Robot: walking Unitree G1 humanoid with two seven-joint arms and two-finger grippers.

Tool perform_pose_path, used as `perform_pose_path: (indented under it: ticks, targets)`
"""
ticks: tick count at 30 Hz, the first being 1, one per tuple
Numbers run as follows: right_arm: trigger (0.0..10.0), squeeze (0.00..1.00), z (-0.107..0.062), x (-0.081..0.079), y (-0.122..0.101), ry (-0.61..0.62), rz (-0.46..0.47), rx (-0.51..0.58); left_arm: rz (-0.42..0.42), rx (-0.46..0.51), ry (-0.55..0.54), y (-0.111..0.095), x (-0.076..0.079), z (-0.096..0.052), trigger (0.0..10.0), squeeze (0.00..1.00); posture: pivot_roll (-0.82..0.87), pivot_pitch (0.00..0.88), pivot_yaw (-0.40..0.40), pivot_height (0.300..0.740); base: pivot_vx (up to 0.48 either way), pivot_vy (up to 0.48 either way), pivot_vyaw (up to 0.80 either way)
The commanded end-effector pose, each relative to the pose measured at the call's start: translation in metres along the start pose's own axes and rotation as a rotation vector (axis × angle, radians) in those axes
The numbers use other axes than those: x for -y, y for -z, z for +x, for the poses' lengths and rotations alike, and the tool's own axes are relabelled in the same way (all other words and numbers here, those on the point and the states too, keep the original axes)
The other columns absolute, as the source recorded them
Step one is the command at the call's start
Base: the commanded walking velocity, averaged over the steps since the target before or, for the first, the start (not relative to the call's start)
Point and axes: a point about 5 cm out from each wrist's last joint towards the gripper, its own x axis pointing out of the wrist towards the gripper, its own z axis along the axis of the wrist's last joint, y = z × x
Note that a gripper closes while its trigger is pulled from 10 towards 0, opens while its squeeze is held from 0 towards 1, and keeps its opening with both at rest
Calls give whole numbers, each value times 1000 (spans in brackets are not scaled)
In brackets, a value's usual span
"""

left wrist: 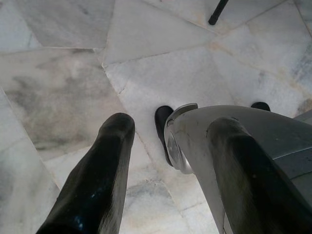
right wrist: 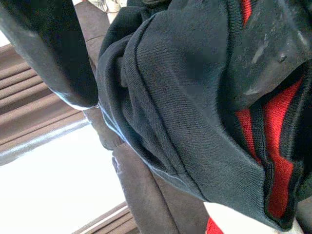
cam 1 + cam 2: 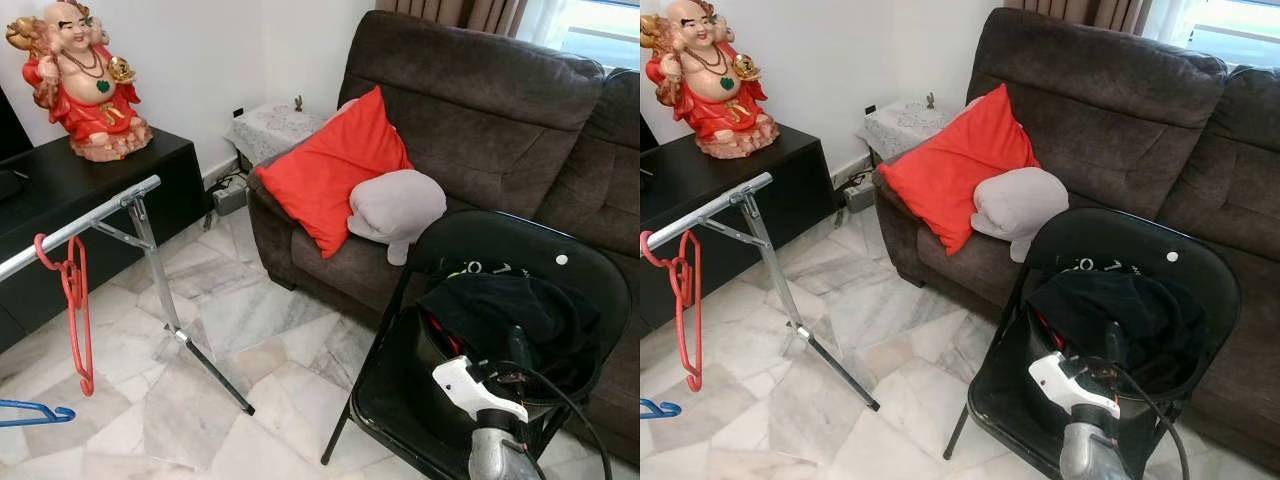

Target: Hang hanger

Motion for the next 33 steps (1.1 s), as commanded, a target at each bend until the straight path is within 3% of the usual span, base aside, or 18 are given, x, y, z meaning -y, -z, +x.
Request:
perform_pose_path:
  ticks: [1, 12, 33]
  targets:
    - [10000, 0, 1, 3, 0, 16, 12, -4, 4, -4, 18, 2, 2, -1, 10000, 0, 115, 43, -16, 740, 0, 0, 0]
    - [10000, 0, -10, -3, 4, -39, 28, -12, 6, -18, 15, 5, 2, -2, 10000, 0, 112, 44, -19, 740, 0, 0, 0]
    - [10000, 0, -11, -2, 4, -45, 30, -14, 6, -18, 15, 5, 2, -2, 10000, 0, 112, 44, -19, 740, 0, 0, 0]
